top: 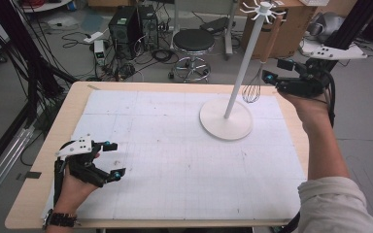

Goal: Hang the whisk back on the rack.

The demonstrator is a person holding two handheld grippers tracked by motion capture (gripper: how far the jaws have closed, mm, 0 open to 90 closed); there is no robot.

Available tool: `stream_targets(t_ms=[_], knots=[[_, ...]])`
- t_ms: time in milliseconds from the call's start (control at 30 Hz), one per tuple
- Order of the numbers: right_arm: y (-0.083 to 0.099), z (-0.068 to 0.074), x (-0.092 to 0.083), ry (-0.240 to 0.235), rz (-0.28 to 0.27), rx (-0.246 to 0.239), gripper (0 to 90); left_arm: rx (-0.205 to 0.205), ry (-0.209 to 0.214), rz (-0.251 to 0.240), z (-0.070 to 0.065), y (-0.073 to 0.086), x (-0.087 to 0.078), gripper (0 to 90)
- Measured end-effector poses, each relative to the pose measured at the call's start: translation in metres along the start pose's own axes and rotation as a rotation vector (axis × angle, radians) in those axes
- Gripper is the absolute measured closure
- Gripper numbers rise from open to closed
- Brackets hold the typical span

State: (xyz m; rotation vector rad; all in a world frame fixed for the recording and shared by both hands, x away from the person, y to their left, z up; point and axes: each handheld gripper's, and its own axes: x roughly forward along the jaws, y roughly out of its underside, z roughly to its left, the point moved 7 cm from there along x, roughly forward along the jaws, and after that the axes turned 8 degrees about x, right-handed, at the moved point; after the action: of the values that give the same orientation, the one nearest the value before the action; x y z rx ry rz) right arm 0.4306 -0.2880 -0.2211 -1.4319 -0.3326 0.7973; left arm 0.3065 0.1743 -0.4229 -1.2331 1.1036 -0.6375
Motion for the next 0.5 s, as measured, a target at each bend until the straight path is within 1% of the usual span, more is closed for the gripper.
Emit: stream_targets(t_ms=[67, 167, 233, 300, 400, 500], knots=[[0.004, 0.002, -0.002, -0.001, 0.001, -0.006, 16.5, 0.001, 0.000, 0.001, 0.000, 0.000, 0.000, 1.8], [0.011, 0.008, -0.004, -0.018, 0.008, -0.011, 15.0, 0.001, 0.000, 0.001, 0.000, 0.000, 0.000, 1.7], [0.015, 0.012, -0.005, -0.029, 0.019, -0.027, 14.7, 0.001, 0.002, 0.002, 0.000, 0.000, 0.000, 1.8], [0.020, 0.015, -0.005, -0.032, 0.029, -0.034, 14.1, 0.001, 0.002, 0.001, 0.000, 0.000, 0.000, 1.7], [0.029, 0.021, -0.003, -0.054, 0.043, -0.034, 11.3, -0.001, 0.003, -0.002, 0.000, 0.000, 0.000, 1.7], [0.037, 0.029, -0.001, -0.080, 0.061, -0.044, 10.6, -0.002, 0.004, 0.000, -0.001, 0.000, 0.001, 1.7]])
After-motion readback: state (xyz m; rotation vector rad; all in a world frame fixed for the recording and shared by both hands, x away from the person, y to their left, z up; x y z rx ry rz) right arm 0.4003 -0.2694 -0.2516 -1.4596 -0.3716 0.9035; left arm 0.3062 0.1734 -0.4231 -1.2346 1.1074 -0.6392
